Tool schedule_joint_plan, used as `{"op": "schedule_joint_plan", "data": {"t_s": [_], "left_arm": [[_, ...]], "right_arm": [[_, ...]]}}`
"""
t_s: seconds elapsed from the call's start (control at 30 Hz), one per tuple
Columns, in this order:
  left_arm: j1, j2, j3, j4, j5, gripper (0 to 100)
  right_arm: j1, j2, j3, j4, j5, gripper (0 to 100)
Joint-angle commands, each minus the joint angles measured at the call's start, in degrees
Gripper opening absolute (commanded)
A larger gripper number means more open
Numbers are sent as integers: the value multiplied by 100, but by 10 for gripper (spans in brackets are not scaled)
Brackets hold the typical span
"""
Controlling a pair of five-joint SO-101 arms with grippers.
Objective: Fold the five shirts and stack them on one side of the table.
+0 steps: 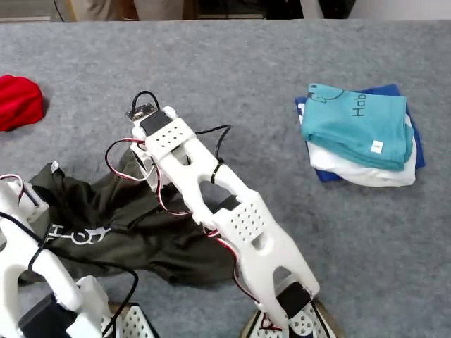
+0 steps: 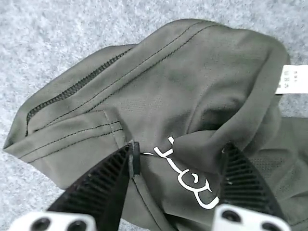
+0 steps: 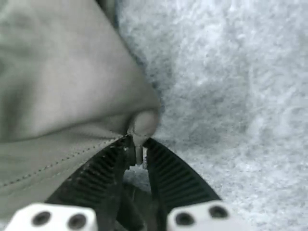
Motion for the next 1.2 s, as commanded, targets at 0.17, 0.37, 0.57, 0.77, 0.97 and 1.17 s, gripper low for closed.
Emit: {"op": "schedule_joint_plan", "data": {"t_s": [0.17,0.37,0.57,0.77,0.97,1.17], "left_arm": [[-149,-224,-185,-62,9,274],[-967,-163,-1152,-62,202,278],[-1046,136,-1037,-527,299,275],[-1020,927,-888,-1380,1556,277],[-387,1991,-1776,-967,2110,277],[598,3143,-3640,492,2637,275]], "right_arm": [[224,-154,-1824,536,-44,2],[629,-699,-3011,510,-44,2],[1490,-813,-4541,281,-264,2],[2000,-664,-4637,35,-387,2],[2062,602,-4514,-18,-457,2],[2062,2044,-4901,-185,-422,2]]}}
